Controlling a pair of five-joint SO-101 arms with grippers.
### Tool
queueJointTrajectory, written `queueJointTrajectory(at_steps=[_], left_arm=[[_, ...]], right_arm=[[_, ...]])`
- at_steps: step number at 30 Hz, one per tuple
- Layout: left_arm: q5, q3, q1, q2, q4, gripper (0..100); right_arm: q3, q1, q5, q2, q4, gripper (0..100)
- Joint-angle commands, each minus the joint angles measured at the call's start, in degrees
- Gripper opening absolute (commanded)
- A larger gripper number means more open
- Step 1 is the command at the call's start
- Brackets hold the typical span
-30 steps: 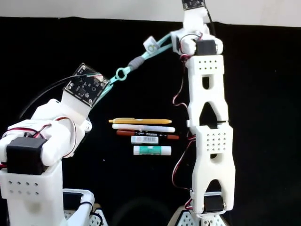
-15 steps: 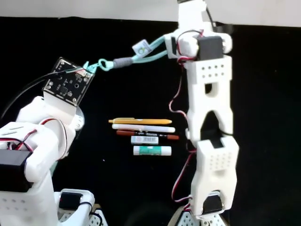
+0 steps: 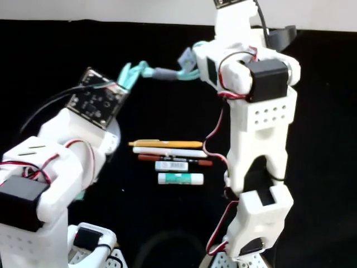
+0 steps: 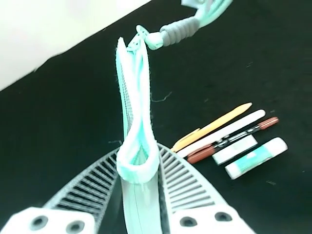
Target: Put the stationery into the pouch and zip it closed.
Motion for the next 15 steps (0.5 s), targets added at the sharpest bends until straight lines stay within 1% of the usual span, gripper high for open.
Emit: queueJointTrajectory(at_steps=[1, 7, 11, 15], left_arm=[[0.8, -2.2, 5.6, -0.2, -2.1, 1], [0.9, -2.2, 17.1, -0.2, -1.9, 1], [2.0, -3.1, 20.6, -0.2, -1.1, 1], [3.3, -9.7, 23.8, -0.2, 2.3, 1]], right_arm=[[2.5, 3.9, -0.3, -2.8, 0.7, 63.7], [11.1, 6.8, -0.4, -2.8, 0.7, 63.7], [14.3, 6.9, -0.5, -2.8, 0.7, 63.7], [14.7, 6.9, -0.5, -2.8, 0.7, 63.7]])
